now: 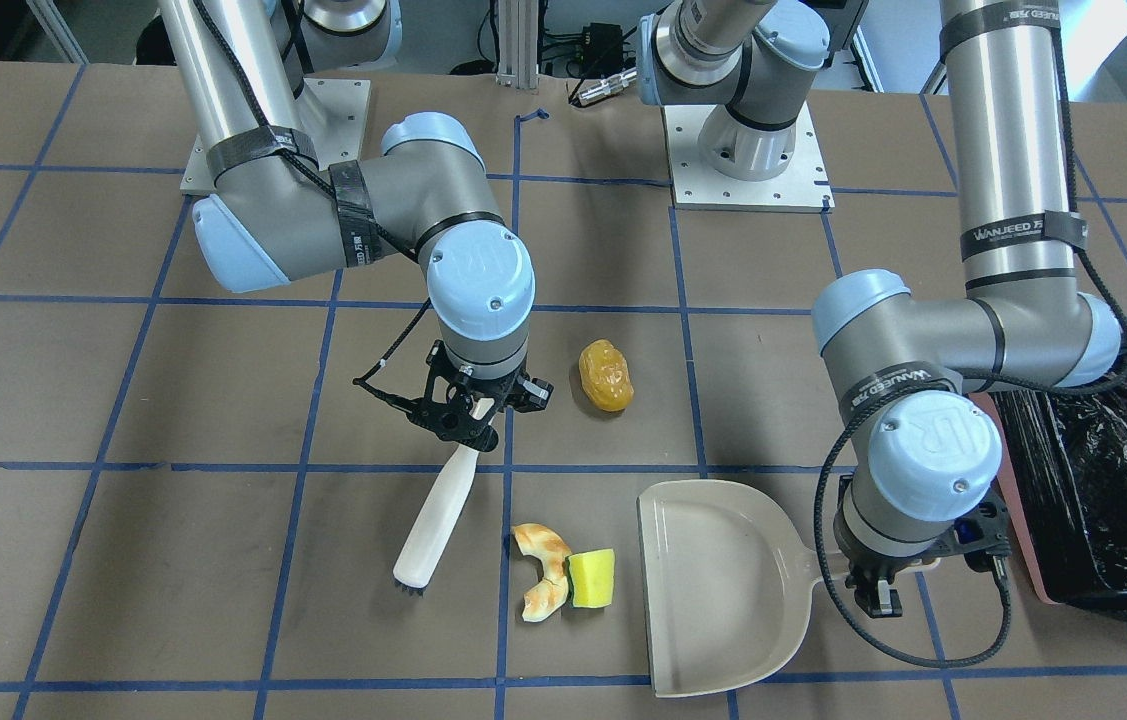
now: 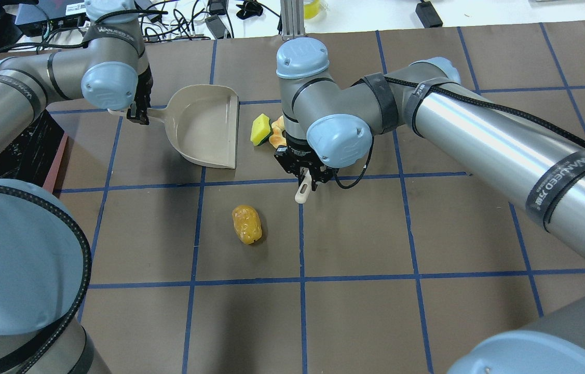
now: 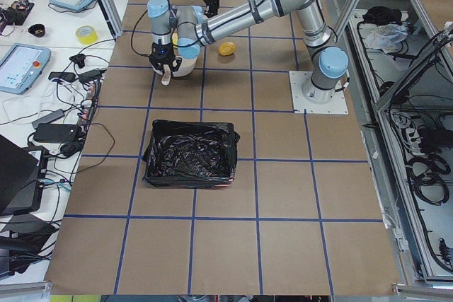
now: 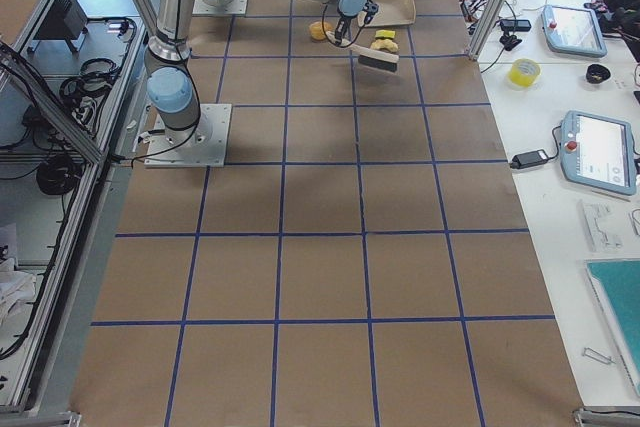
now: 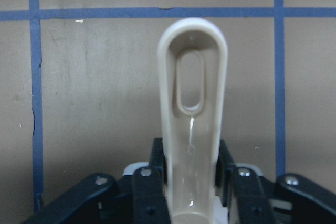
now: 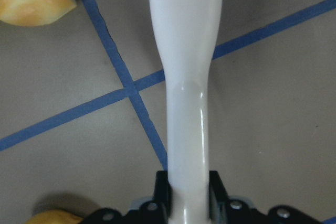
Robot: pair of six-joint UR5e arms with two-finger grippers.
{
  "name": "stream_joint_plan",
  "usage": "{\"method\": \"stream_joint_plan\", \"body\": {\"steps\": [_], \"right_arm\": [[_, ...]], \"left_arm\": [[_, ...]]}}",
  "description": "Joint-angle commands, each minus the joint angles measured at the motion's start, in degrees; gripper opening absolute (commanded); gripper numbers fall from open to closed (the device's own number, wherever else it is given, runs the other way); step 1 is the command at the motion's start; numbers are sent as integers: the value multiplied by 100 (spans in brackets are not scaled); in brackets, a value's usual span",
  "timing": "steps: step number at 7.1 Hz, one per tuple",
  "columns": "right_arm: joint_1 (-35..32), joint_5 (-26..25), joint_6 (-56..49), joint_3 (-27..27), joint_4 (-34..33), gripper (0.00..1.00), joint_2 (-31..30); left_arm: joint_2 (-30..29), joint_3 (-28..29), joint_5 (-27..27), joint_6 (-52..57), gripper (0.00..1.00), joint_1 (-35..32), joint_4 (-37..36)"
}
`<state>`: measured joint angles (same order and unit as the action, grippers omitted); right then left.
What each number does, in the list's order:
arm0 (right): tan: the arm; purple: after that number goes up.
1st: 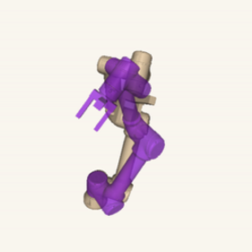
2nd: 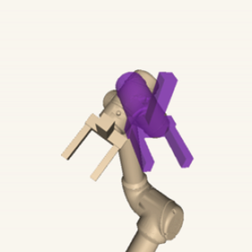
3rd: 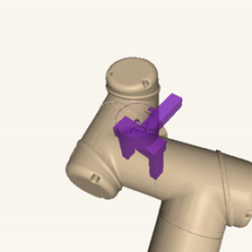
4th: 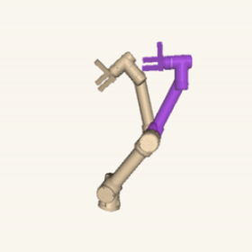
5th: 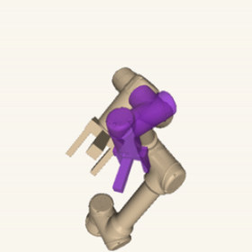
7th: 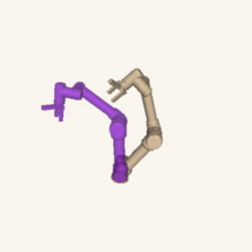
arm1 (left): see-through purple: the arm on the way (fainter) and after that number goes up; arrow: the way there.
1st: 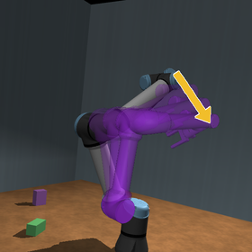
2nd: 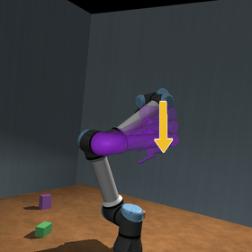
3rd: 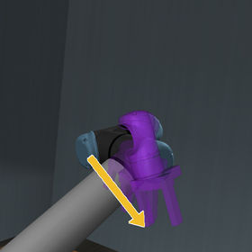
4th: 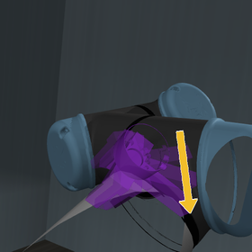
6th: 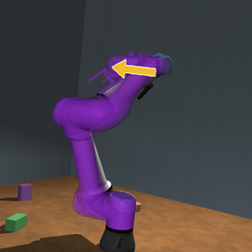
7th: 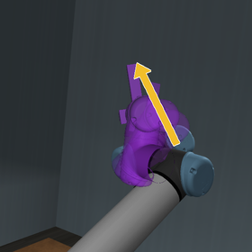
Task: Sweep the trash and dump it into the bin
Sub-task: 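Sweep the sponge and croissant into the dustpan with the brush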
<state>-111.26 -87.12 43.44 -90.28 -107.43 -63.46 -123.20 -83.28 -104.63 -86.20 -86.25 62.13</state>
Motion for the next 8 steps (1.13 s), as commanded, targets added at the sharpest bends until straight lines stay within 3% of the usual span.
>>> {"method": "stream_joint_plan", "body": {"steps": [1, 5, 8], "right_arm": [[-18, 3, -29, 2, -6, 1, 35], [-246, 485, -238, 45, -733, 2, 359], [-317, 1274, -1578, 1062, -761, 3, 1061]], "left_arm": [[-81, 4, -48, -230, 0, -111, 228], [-160, 75, -4, -363, 0, -120, 212], [-178, 75, -13, -363, 0, -129, 177]]}}
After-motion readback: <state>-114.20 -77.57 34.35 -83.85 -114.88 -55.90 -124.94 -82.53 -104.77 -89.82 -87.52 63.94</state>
